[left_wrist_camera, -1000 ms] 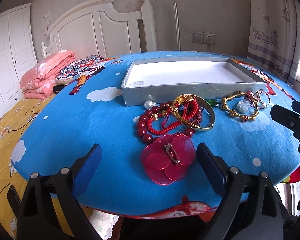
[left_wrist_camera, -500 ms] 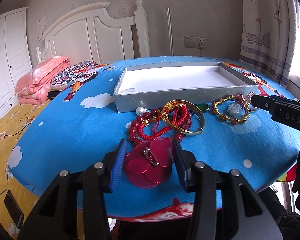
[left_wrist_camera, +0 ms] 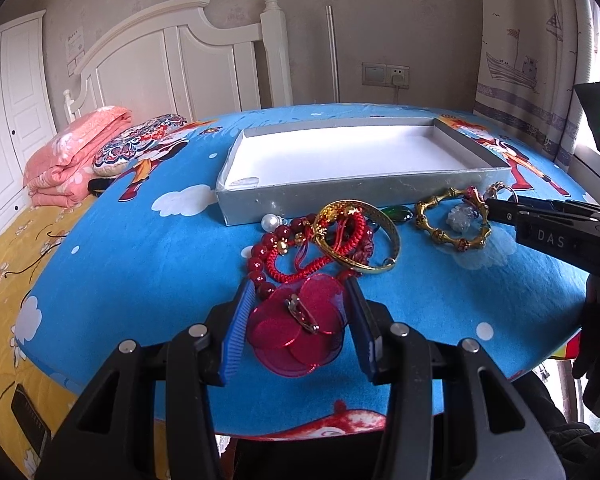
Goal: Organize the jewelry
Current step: 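Close the left tool on the red flower brooch while the right tool grasps the gold ring, then carry the brooch with the left tool into the tray while the right tool drops the ring there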
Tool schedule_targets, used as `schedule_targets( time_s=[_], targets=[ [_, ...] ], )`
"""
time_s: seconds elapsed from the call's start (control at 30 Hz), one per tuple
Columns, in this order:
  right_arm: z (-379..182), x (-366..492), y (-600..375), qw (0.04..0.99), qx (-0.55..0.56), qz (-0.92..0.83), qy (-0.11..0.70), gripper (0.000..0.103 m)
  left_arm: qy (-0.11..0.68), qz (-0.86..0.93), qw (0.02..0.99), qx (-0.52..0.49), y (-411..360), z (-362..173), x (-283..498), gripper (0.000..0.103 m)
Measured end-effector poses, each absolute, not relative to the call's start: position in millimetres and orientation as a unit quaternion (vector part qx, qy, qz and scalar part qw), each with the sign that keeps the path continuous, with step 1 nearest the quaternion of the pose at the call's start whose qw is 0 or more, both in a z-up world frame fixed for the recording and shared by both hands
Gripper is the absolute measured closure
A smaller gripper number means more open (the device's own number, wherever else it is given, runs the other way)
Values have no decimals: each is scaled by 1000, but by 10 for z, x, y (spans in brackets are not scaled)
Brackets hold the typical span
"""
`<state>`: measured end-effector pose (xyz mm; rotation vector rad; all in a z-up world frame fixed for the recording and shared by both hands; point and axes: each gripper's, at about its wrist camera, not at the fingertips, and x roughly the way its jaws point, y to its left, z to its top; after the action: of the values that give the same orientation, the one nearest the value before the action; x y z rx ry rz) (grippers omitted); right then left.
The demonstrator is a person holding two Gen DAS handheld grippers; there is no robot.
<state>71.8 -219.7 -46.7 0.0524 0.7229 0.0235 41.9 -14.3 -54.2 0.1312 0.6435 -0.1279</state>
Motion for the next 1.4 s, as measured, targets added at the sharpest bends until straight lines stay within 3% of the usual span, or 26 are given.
schedule_targets(
  time_s=[0.73,1.4],
  targets=[
    [-288,301,-2072,952,15,37,305,65,292,-47,954,44,-298,-304,550,58],
    [53,877,-2114,961,4,32,275,64,290,-48,954,63,-407,70,1333,58]
  ],
)
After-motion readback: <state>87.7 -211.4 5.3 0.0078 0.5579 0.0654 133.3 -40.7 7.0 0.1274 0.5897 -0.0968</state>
